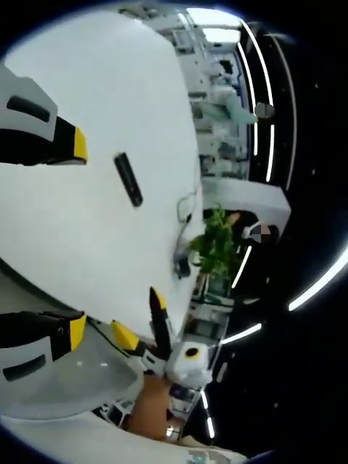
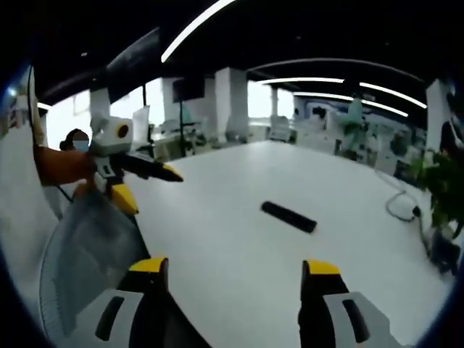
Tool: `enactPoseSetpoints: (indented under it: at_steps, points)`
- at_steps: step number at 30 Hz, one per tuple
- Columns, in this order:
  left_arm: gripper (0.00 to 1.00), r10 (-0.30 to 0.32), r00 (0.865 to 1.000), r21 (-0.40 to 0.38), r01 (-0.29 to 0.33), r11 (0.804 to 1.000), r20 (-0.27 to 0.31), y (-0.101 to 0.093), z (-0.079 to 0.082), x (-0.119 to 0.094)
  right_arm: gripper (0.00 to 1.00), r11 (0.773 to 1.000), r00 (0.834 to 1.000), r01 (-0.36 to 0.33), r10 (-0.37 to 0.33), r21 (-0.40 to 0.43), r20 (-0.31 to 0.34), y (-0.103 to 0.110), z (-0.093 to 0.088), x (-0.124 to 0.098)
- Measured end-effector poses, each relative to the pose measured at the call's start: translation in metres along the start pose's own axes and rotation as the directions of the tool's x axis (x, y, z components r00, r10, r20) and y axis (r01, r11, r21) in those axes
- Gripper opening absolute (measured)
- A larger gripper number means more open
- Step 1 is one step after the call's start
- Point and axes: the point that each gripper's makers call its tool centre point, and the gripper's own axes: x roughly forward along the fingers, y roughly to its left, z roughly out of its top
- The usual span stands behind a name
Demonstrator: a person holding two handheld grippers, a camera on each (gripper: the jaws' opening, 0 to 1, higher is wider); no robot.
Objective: Press the specified remote control buttons in sequence, fully releasing each button before pressing the next.
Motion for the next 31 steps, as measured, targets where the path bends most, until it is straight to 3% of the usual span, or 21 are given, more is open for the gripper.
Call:
enactPoseSetpoints:
  at_steps: [31]
  points:
    - [0.84,-0.007,1.000,-0.007,0.007,1.000,-0.002,-0.0015,-0.0075,0.0055,0.72,1.000,1.000,-0.005,0.005,-0.008,-0.013,0.0000,-0.0087,0.0056]
